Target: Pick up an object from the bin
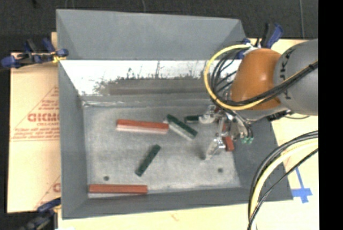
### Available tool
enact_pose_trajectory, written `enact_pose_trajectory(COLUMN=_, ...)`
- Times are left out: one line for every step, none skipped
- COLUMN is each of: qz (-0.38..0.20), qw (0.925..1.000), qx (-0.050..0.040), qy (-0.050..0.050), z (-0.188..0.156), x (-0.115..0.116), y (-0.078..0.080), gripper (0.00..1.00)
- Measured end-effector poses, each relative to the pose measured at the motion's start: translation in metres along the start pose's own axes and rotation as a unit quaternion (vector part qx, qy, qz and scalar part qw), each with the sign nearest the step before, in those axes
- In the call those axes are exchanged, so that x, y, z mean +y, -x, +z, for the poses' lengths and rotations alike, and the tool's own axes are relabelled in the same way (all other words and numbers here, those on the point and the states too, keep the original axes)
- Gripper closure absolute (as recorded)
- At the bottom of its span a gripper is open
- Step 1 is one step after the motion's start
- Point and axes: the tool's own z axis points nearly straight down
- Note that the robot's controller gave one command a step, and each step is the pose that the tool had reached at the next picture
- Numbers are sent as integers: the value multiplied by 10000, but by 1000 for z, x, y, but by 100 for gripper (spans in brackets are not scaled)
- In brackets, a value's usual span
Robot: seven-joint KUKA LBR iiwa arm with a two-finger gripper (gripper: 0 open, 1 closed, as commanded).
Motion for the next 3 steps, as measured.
enact_pose_trajectory(qz=-405, qw=9991, qx=104, qy=-15, z=14, x=35, y=38, gripper=100)
enact_pose_trajectory(qz=-407, qw=9991, qx=93, qy=-14, z=13, x=35, y=38, gripper=100)
enact_pose_trajectory(qz=-438, qw=9990, qx=-21, qy=-10, z=-133, x=34, y=48, gripper=100)
